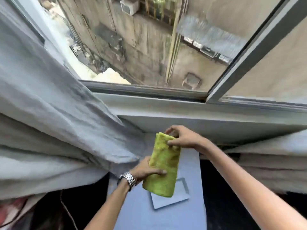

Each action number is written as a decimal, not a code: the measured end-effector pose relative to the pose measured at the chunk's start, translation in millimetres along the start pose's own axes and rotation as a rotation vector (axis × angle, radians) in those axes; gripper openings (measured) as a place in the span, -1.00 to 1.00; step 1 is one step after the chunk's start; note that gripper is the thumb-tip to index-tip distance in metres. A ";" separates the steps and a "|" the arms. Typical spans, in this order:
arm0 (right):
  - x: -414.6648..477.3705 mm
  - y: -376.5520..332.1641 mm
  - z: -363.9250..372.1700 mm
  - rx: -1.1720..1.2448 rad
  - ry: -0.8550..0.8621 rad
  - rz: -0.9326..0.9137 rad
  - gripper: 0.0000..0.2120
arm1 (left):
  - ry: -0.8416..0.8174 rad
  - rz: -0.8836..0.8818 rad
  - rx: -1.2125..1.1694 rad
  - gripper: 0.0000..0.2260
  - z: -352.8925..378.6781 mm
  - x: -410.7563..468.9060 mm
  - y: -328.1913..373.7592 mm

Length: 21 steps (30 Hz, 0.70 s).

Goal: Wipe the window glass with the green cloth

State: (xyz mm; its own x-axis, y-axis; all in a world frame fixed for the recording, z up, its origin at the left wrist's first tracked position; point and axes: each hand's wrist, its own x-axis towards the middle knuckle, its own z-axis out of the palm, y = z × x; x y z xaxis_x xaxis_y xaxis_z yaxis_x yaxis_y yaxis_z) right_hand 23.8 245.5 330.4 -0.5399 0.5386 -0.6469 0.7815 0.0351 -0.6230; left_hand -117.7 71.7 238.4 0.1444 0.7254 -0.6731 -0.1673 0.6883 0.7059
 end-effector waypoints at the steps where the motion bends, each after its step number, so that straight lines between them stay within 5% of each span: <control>1: 13.1 36.3 23.8 0.030 -0.035 0.076 -0.72 | 0.020 -0.074 0.033 -0.47 -1.8 6.7 -33.0; 6: 50.8 207.7 137.4 0.189 -0.103 0.381 -0.96 | 0.115 -0.314 0.116 -0.59 -12.7 51.6 -175.8; 10: 61.2 302.8 195.7 0.401 -0.069 0.570 -0.83 | 0.240 -0.359 0.125 -0.65 -11.7 106.7 -243.1; 17: 53.0 357.5 236.2 0.250 0.024 0.719 -0.79 | 0.452 -0.499 0.139 -0.68 13.3 145.9 -285.6; 21: 46.3 330.0 219.7 0.091 0.041 0.701 -0.69 | 0.379 -0.625 0.383 -0.66 25.0 132.0 -256.3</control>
